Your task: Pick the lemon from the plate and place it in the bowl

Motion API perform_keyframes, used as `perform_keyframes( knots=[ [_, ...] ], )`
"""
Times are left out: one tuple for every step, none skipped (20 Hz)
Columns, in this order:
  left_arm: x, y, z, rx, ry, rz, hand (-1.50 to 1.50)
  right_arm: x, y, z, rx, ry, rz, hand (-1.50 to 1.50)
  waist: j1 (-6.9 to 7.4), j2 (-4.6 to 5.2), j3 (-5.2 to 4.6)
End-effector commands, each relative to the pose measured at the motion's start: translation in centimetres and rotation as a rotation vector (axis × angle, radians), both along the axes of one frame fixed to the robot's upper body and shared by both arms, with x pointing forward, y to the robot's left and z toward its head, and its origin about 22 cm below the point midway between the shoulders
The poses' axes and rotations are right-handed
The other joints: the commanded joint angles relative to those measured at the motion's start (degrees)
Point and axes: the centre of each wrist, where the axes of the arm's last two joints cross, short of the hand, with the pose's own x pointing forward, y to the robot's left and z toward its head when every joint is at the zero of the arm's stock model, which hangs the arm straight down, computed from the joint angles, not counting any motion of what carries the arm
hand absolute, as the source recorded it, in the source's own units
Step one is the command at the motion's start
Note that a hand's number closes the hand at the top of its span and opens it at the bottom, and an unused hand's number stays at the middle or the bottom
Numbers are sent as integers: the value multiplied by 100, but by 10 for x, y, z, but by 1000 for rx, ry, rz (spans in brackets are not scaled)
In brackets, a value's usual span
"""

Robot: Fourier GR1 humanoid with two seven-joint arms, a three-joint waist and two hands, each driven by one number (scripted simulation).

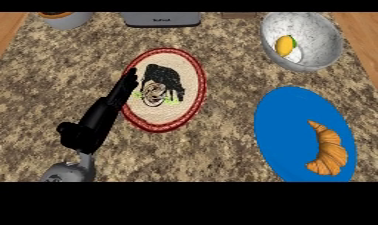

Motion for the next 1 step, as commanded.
perform_keyframes(
  knots=[
    [10,-5,-4,-1,9,-8,0,-50,-26,-4,14,-14,51,-150,-34,4,-3]
  ],
)
